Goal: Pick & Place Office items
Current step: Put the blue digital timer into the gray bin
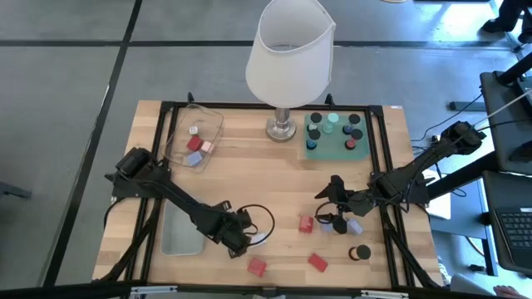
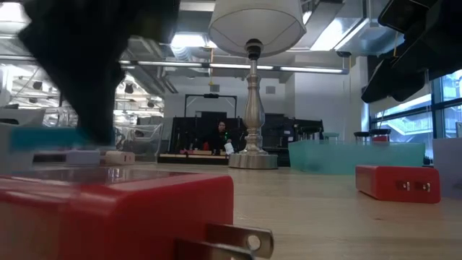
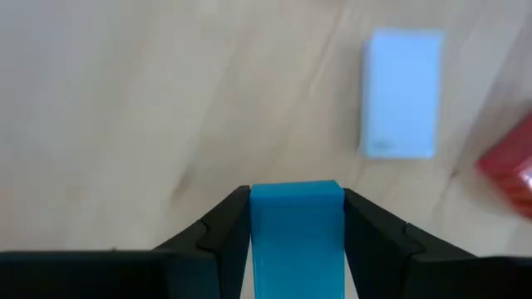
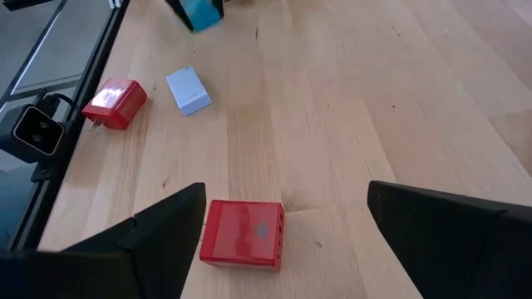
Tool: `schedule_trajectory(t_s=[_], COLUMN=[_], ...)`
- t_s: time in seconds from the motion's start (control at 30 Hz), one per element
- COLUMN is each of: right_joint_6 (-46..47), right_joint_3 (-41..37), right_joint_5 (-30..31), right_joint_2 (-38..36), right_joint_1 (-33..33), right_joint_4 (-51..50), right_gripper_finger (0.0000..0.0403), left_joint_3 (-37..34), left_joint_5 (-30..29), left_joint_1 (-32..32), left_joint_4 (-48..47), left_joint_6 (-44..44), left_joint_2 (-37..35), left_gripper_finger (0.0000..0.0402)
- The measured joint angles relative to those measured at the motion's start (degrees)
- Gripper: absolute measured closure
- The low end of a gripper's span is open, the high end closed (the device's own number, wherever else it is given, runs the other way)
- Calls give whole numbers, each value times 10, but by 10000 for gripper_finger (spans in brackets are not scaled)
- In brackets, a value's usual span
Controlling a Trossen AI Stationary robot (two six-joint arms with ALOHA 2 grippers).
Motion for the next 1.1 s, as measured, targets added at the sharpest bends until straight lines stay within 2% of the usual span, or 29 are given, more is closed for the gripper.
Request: schedule_trajectory(t_s=[0.17, 0.3, 0.43, 0.53, 0.67, 0.8, 0.97, 1.1], right_joint_6=[0, 0, 0, 0, 0, 0, 0, 0], right_joint_3=[0, 0, 0, 0, 0, 0, 0, 0], right_joint_5=[0, 0, 0, 0, 0, 0, 0, 0], right_joint_2=[0, 0, 0, 0, 0, 0, 0, 0], right_joint_1=[0, 0, 0, 0, 0, 0, 0, 0], right_joint_4=[0, 0, 0, 0, 0, 0, 0, 0], right_gripper_finger=[64, 64, 64, 64, 64, 64, 64, 64], left_joint_3=[59, 79, 58, 14, -64, -142, -227, -278], left_joint_5=[-58, -107, -134, -132, -93, -69, -60, -59], left_joint_1=[0, -4, -28, -59, -109, -152, -175, -179], left_joint_4=[-124, -238, -339, -368, -351, -295, -168, -117], left_joint_6=[9, -33, -146, -259, -403, -501, -525, -536], left_joint_2=[-41, -97, -158, -201, -237, -242, -242, -242], left_gripper_finger=[248, 248, 248, 247, 246, 247, 245, 247])
